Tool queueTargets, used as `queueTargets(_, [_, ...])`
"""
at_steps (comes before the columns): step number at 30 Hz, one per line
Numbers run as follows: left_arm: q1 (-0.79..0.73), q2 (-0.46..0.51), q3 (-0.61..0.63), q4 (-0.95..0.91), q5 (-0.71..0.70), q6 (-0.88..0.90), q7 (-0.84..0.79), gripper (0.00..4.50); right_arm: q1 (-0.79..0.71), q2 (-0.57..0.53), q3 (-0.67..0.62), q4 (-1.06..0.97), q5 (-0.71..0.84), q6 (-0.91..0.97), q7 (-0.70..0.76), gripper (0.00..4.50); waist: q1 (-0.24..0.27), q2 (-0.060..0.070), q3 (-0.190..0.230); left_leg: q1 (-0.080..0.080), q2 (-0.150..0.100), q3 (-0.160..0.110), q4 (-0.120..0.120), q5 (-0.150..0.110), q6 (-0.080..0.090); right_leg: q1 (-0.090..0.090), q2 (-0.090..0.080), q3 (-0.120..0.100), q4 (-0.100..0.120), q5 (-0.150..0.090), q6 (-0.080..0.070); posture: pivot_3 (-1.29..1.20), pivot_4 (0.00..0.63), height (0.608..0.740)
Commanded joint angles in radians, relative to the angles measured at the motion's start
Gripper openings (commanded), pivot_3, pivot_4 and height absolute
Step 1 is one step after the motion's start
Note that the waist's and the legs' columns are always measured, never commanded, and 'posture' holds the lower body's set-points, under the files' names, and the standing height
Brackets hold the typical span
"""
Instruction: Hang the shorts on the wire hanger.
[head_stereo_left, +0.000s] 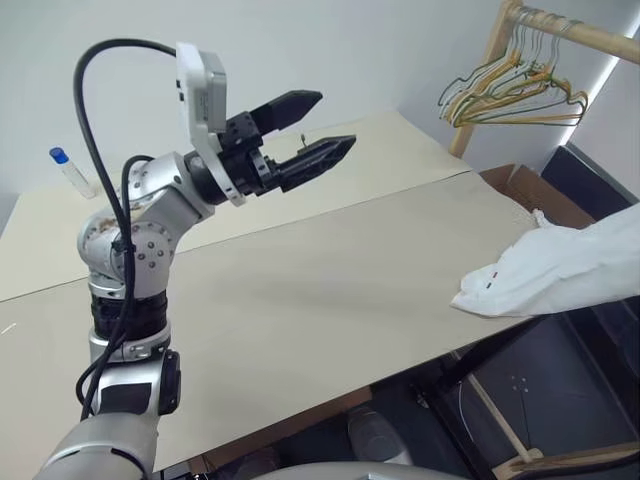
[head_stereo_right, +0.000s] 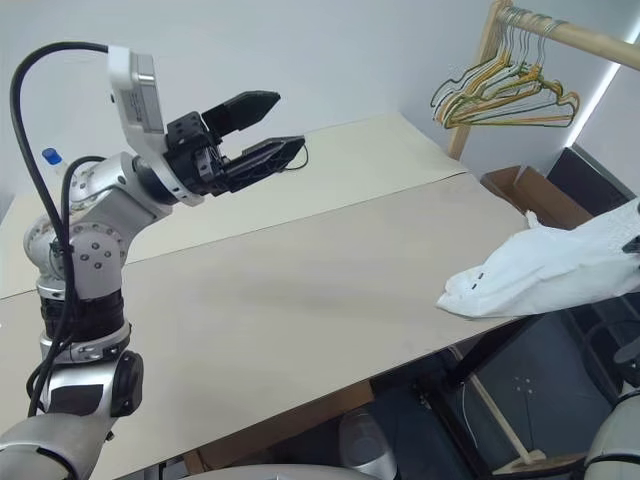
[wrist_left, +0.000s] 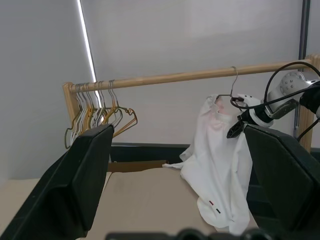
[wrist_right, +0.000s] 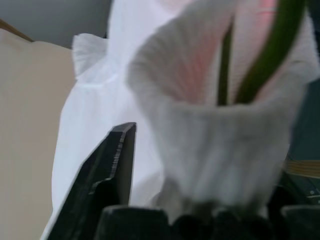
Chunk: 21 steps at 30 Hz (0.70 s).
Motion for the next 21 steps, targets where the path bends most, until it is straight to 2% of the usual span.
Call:
queueTargets(1, [-0.009,0.017,0.017,-0.030,-0.011,-0.015,0.001,4.49,0.027,0.000,0.037,-0.143,0.015,-0.044,0.028,3.85,0.002,0.001,0.000,0.000,0.000,0.000,0.000,0.000,0.000,0.000,0.000,0.000,0.000,0.000,0.000,-0.32,0.000,0.740])
queueTargets(4, [-0.012,0.019,0.019,-0.027,-0.010,-0.017,0.004,4.49,0.118,0.037,0.024,-0.325,0.005,-0.096,0.001,4.22,0.004,0.001,0.000,0.000,0.000,-0.001,0.000,0.000,0.000,0.000,-0.001,0.000,0.000,0.000,0.001,-0.32,0.000,0.740])
queueTargets(6, [-0.012,0.021,0.021,-0.025,-0.010,-0.018,0.003,4.49,0.205,0.085,-0.008,-0.481,-0.022,-0.196,-0.052,4.48,0.006,0.001,-0.001,0.000,0.001,-0.001,0.000,0.000,0.000,0.000,-0.001,0.001,0.000,0.000,0.002,-0.32,0.000,0.740])
queueTargets(10, [-0.004,0.007,0.023,-0.017,0.006,-0.055,0.004,4.49,0.337,0.201,-0.050,-0.742,-0.067,-0.383,-0.163,4.48,0.008,0.002,-0.001,0.000,0.001,-0.005,0.001,0.000,0.000,-0.002,-0.001,0.003,0.001,0.001,0.003,-0.33,0.000,0.740])
queueTargets(14, [0.016,-0.020,0.007,-0.012,0.048,-0.131,0.004,4.49,0.412,0.294,-0.046,-0.907,-0.097,-0.519,-0.222,4.48,0.007,0.003,-0.002,0.000,0.001,-0.005,0.001,0.000,0.000,-0.004,-0.002,0.004,0.002,0.001,0.003,-0.34,0.000,0.740])
queueTargets(17, [0.022,-0.021,0.000,-0.004,0.060,-0.143,0.005,4.49,0.468,0.339,-0.031,-0.987,-0.115,-0.704,-0.218,4.48,0.008,0.003,-0.002,0.000,0.001,-0.005,0.001,0.000,0.001,-0.004,-0.002,0.004,0.002,0.001,0.003,-0.34,0.000,0.740])
queueTargets(21, [0.033,-0.014,0.003,0.002,0.063,-0.143,0.000,4.49,0.545,0.364,0.021,-1.102,-0.081,-0.907,-0.100,4.48,0.005,0.003,-0.002,0.000,0.001,-0.005,0.001,0.000,0.001,-0.004,-0.002,0.004,0.002,0.001,0.003,-0.33,0.000,0.740])
